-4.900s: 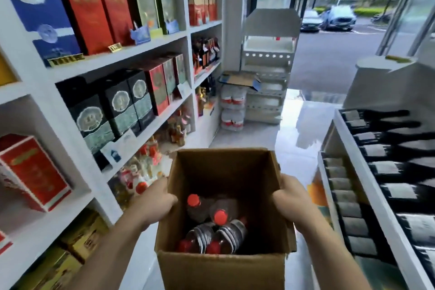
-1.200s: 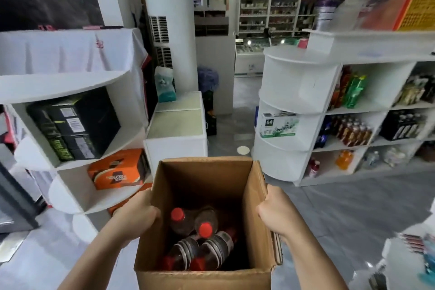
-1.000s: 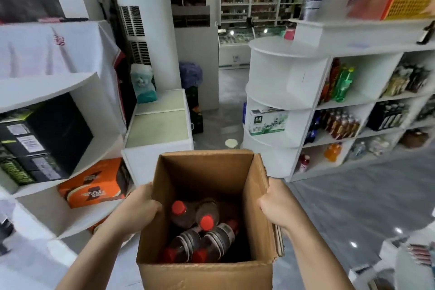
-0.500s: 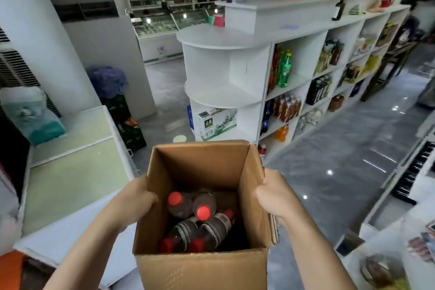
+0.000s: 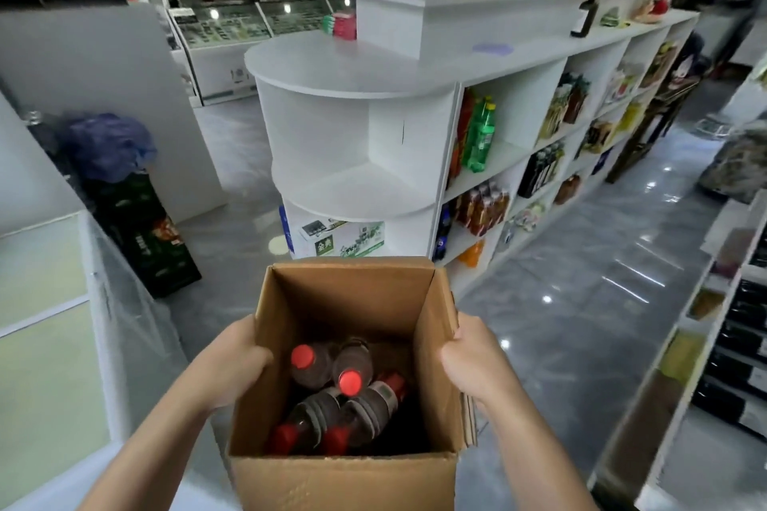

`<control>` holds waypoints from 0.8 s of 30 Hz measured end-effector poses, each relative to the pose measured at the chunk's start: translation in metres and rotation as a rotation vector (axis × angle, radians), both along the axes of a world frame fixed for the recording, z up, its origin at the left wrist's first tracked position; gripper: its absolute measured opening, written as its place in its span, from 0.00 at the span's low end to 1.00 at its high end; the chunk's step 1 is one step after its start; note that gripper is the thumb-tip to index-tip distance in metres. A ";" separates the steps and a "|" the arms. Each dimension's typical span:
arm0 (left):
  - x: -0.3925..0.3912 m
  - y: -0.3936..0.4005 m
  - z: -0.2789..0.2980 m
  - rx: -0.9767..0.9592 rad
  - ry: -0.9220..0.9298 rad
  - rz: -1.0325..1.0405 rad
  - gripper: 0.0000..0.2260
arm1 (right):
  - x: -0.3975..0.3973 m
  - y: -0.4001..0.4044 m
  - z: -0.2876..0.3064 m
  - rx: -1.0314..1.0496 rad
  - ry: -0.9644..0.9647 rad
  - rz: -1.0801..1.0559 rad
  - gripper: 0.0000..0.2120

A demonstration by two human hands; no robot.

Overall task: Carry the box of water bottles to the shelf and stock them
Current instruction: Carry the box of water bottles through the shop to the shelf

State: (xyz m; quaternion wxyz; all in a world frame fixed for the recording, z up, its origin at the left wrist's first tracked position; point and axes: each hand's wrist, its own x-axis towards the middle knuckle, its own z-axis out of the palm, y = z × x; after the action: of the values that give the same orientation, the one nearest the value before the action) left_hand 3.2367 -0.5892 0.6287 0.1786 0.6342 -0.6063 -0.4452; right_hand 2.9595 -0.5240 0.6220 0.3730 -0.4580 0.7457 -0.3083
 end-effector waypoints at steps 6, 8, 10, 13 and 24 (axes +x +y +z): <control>-0.052 -0.078 -0.023 0.024 -0.028 -0.048 0.15 | -0.051 -0.066 -0.023 0.053 0.005 -0.058 0.12; -0.077 -0.106 -0.034 0.016 -0.035 -0.096 0.14 | -0.072 -0.086 -0.036 0.077 0.007 -0.095 0.13; -0.099 -0.129 -0.047 -0.004 -0.077 -0.145 0.12 | -0.091 -0.101 -0.050 0.095 0.000 -0.149 0.16; -0.130 -0.166 -0.078 -0.010 -0.108 -0.219 0.14 | -0.116 -0.122 -0.078 0.082 -0.024 -0.247 0.17; -0.262 -0.265 -0.196 0.033 -0.129 -0.435 0.17 | -0.220 -0.180 -0.200 0.117 -0.083 -0.442 0.16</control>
State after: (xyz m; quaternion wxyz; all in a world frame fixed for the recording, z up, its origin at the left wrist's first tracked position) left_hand 2.9744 -0.8542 0.4329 0.0289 0.5186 -0.7317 -0.4414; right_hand 2.7393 -0.7037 0.4221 0.3528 -0.2478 0.8284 -0.3576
